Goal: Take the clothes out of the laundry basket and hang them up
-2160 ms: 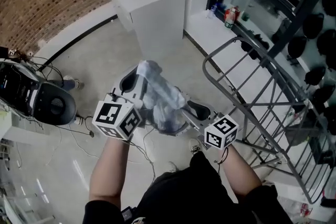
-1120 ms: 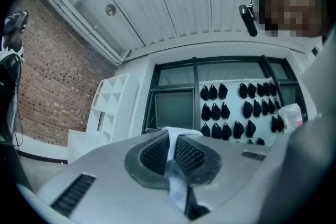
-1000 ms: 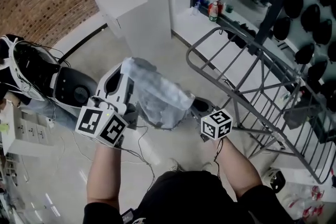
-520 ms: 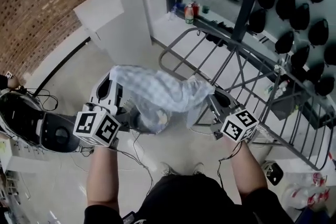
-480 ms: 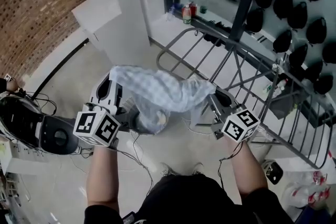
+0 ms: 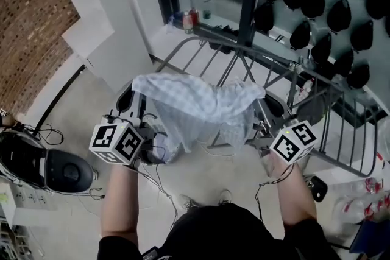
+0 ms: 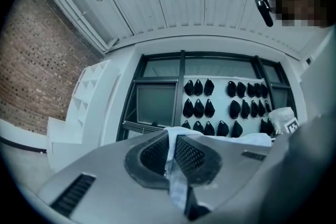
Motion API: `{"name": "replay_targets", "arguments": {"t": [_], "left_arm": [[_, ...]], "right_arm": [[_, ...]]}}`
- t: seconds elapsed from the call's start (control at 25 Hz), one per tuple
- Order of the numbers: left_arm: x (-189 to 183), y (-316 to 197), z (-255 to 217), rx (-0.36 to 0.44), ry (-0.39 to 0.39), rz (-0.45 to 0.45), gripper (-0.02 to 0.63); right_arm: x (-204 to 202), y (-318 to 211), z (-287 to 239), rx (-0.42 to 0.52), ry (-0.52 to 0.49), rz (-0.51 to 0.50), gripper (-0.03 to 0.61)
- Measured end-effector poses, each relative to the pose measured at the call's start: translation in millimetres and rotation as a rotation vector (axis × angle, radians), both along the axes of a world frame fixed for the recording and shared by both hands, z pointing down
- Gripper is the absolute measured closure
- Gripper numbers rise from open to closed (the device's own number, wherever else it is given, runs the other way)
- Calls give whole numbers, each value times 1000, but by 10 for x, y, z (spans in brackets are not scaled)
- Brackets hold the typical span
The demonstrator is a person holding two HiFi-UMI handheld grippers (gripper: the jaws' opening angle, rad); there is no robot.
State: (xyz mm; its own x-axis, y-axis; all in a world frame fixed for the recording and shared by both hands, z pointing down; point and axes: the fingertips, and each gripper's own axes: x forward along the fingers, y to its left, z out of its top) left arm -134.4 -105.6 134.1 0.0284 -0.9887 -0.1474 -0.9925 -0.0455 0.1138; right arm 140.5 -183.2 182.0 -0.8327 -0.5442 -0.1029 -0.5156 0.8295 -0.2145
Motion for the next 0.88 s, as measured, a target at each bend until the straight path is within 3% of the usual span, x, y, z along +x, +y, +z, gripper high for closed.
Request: {"name": "replay_targets", "arguments": {"t": [0.48,0.88], "left_arm": [[1052,-603,-56,-9,-35,72,601],[1180,-1273,-52,-5,-33,155,601]], "right_arm": [[1161,-456,-256,51,-9,117,566],[1371,-807,-225,45,5,217,566]]}}
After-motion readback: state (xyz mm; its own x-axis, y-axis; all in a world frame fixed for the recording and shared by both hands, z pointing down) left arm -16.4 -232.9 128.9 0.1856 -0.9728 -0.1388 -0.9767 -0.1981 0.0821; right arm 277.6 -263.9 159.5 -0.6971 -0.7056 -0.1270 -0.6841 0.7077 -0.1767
